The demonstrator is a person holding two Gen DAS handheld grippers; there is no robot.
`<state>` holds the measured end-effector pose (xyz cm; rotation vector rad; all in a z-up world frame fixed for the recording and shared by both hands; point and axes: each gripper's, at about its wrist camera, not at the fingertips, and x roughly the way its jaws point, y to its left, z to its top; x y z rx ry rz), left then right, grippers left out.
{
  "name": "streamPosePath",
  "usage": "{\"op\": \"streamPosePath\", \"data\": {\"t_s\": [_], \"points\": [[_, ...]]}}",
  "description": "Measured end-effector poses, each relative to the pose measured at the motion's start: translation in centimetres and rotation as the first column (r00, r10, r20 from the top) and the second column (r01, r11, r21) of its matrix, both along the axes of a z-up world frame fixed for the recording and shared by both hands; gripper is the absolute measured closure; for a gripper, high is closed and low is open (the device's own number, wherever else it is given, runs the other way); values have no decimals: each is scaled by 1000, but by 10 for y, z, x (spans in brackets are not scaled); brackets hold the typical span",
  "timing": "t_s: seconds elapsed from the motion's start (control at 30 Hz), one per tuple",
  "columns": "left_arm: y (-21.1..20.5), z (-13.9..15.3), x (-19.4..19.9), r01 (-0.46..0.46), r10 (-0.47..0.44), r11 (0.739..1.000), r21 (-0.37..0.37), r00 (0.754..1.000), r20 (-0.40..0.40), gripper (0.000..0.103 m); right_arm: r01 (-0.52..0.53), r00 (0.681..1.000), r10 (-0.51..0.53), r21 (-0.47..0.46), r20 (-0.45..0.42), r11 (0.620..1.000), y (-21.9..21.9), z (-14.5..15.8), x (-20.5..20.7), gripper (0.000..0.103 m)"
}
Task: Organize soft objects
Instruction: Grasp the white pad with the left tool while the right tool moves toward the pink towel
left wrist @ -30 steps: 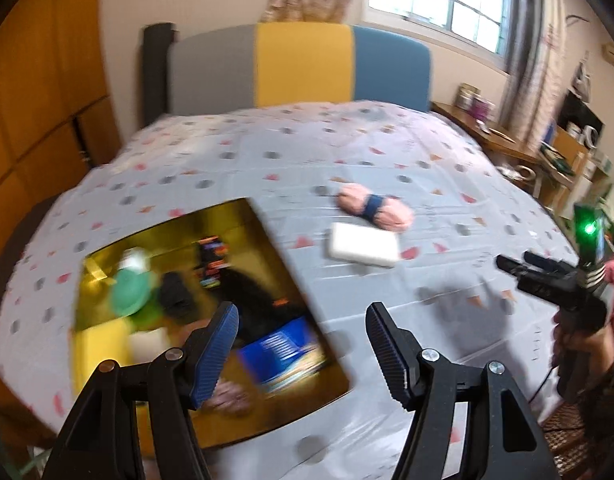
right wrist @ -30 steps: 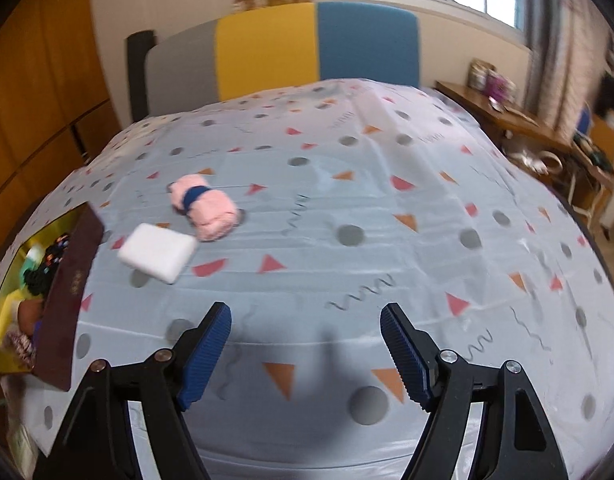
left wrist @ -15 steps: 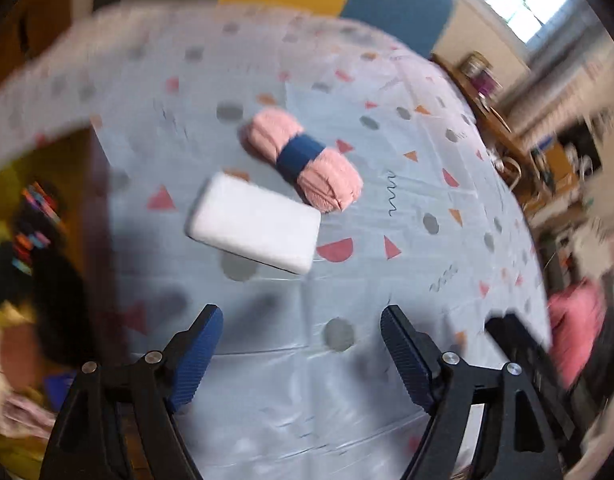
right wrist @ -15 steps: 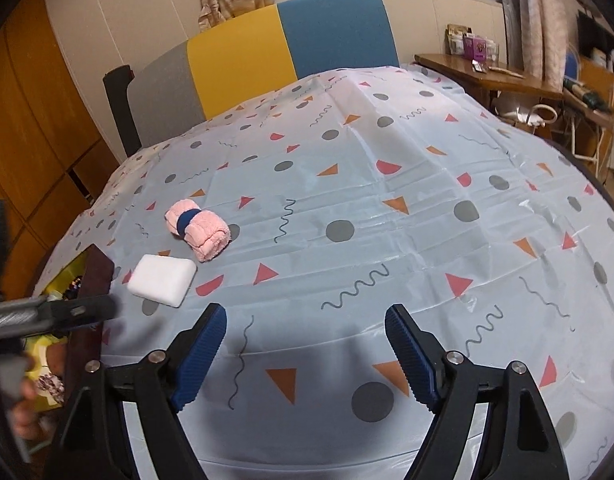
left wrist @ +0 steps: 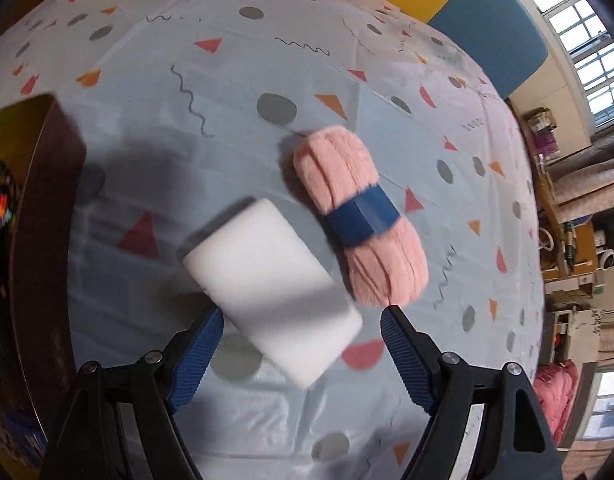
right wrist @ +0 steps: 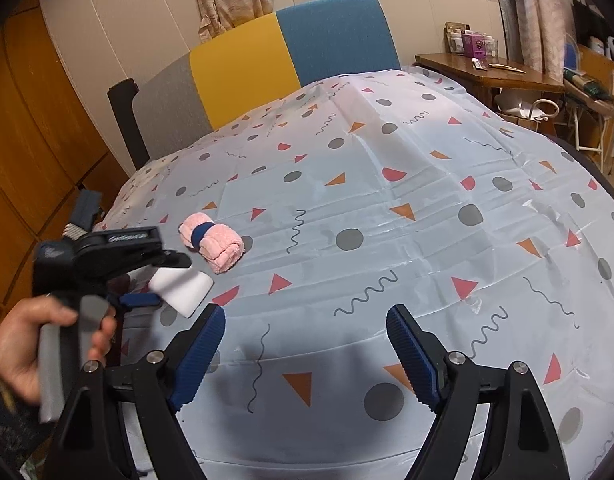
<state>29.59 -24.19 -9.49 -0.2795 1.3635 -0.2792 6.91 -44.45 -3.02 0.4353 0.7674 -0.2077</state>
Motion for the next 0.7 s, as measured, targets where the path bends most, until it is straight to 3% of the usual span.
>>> {"op": "streamPosePath", "data": {"t_s": [0.1,0.3,0.37,0.6,0.7], "points": [[-4,-4,9,-6,6,999,38,1000,2,21,-6,1000,6,5,3,1000,1,1,0,19],[-21,-8,14,83,-92,980,181,995,43,23,-14,1000,14,13,2,1000,2,1,0,19],[-20,-7,10,88,-106,973,213,992,75,37,-21,1000,21,7,6,1000,3,2,-1,19],[0,0,-32,159,-185,971,181,973,135,44,-50,999,49,-10,-18,999,9,-3,3,19],[6,11,-63,211,-243,961,177,953,183,44,-62,997,62,9,-37,998,7,-7,5,19]]}}
